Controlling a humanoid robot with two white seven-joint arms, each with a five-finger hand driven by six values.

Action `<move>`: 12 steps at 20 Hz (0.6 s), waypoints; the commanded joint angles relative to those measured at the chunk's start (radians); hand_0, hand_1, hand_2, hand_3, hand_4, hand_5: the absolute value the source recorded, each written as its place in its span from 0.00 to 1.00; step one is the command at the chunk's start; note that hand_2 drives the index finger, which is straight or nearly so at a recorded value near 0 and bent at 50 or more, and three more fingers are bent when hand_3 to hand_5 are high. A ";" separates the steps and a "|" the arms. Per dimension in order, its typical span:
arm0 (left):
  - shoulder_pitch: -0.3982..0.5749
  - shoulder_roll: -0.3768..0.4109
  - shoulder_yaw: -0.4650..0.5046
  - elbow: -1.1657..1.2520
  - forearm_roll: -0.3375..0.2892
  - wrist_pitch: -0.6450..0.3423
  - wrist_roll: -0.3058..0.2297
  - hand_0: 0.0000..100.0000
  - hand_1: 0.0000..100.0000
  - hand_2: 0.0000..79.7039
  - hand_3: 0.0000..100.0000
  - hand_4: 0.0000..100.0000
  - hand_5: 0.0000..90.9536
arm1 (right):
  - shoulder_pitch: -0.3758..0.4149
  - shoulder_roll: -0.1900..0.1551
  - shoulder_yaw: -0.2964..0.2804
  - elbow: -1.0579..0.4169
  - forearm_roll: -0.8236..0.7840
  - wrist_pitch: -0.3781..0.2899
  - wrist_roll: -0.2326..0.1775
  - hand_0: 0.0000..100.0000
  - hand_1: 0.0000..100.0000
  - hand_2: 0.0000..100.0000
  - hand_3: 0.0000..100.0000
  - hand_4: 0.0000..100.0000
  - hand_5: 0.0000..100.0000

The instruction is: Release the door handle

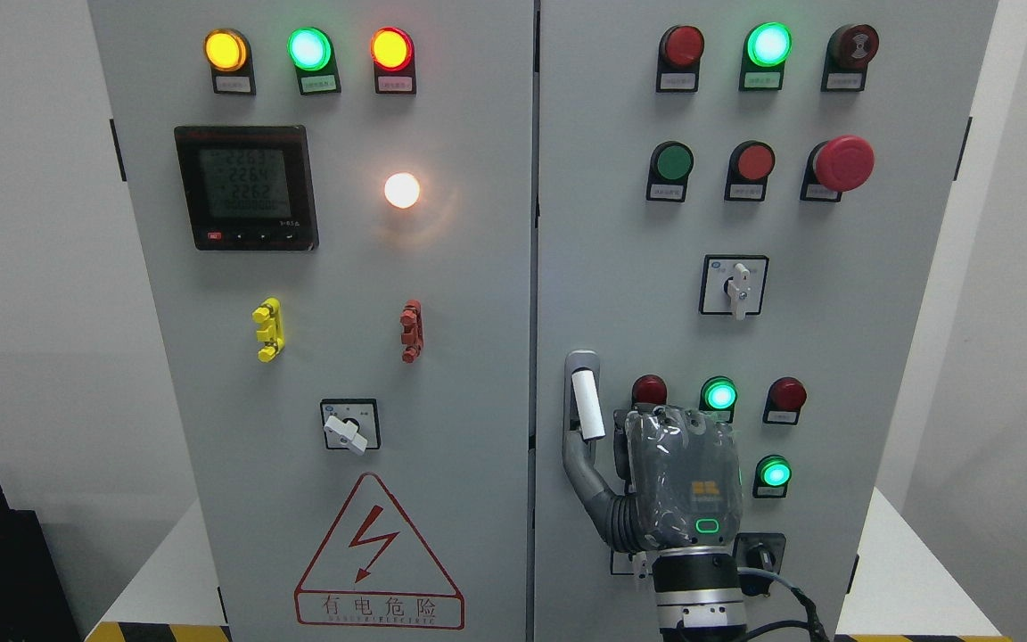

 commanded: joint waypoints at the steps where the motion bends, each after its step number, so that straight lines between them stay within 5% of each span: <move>1: 0.000 0.000 -0.012 -0.015 0.000 0.000 0.000 0.12 0.39 0.00 0.00 0.00 0.00 | 0.004 0.000 -0.001 -0.002 0.000 0.000 -0.003 0.51 0.43 1.00 1.00 1.00 0.98; 12: 0.000 0.000 -0.012 -0.015 0.000 0.000 0.000 0.12 0.39 0.00 0.00 0.00 0.00 | 0.004 0.002 -0.010 -0.009 0.000 0.000 -0.006 0.52 0.43 1.00 1.00 1.00 0.98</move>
